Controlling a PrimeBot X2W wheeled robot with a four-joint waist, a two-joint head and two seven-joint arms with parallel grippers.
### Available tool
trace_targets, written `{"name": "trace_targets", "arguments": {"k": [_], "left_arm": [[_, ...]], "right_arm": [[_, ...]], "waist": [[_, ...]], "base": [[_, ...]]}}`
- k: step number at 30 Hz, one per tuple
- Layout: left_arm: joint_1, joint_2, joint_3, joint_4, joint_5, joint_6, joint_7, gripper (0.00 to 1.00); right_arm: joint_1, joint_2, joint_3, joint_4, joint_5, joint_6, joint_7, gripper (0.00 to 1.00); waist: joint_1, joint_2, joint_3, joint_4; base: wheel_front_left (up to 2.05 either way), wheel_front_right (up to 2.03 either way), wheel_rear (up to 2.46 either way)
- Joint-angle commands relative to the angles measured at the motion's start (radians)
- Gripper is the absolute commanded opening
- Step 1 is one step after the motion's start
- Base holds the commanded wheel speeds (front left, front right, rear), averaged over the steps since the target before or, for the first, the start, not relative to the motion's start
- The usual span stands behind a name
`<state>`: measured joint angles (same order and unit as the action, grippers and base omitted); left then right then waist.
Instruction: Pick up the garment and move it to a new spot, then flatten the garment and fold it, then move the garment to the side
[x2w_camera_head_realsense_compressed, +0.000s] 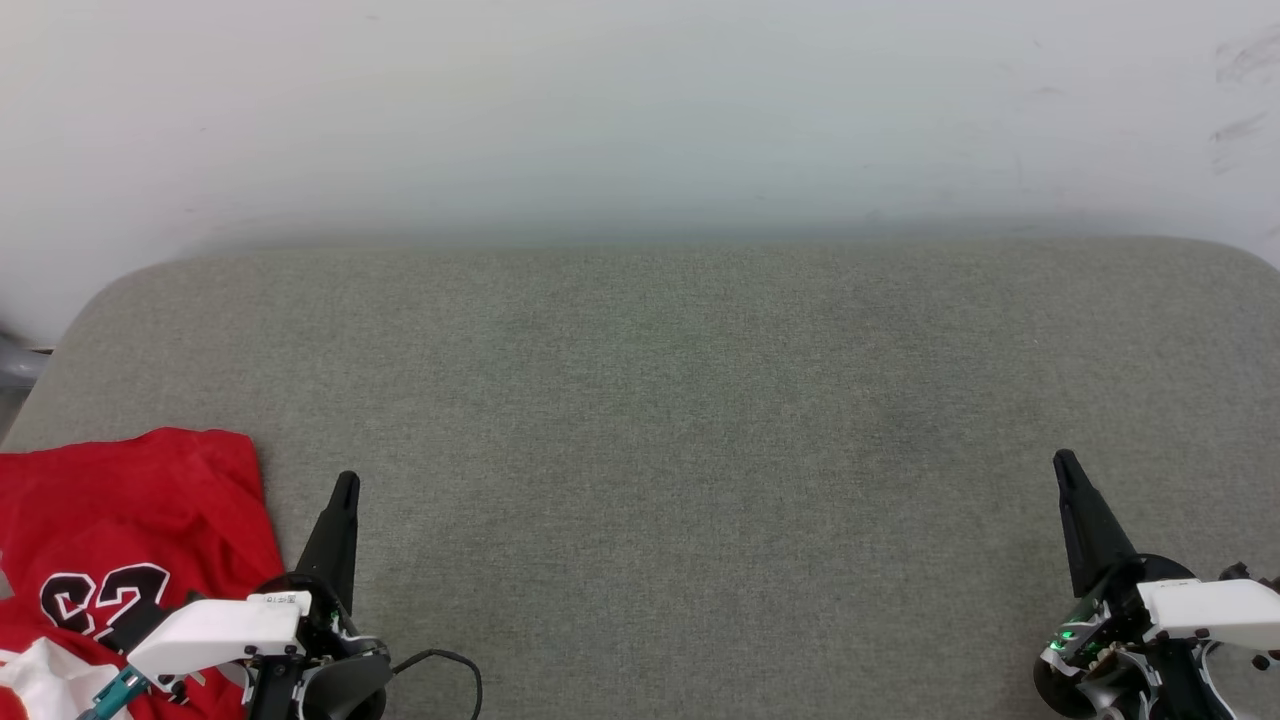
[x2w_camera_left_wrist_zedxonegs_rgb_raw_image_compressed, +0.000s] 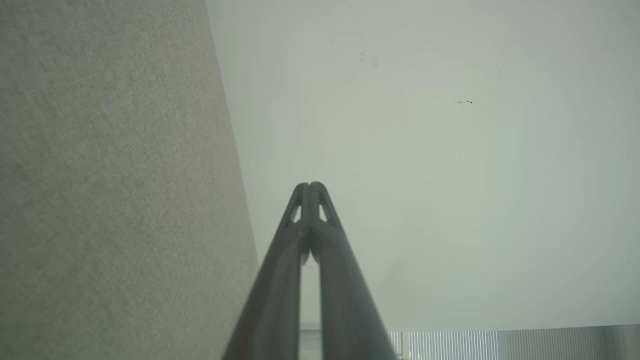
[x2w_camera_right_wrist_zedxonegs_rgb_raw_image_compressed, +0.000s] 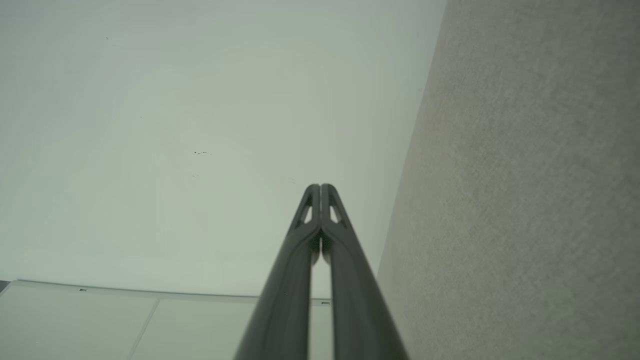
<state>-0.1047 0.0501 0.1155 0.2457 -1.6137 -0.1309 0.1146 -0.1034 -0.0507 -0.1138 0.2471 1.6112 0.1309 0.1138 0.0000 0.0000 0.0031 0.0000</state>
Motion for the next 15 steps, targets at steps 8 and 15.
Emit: {"name": "trace_targets", "arguments": {"k": [8, 15], "left_arm": [[-0.008, -0.003, 0.001, -0.001, 0.001, -0.003, 0.002, 0.0], [-0.008, -0.003, 0.001, -0.001, 0.001, -0.003, 0.002, 0.0]], "right_arm": [[-0.012, 0.001, 0.001, 0.001, 0.003, 0.0, -0.001, 0.0], [-0.012, 0.001, 0.001, 0.001, 0.003, 0.0, -0.001, 0.0]], "waist": [[0.0, 0.0, 0.0, 0.0], [0.0, 0.0, 0.0, 0.0]], "base": [[0.0, 0.0, 0.0], [0.0, 0.0, 0.0]]}}
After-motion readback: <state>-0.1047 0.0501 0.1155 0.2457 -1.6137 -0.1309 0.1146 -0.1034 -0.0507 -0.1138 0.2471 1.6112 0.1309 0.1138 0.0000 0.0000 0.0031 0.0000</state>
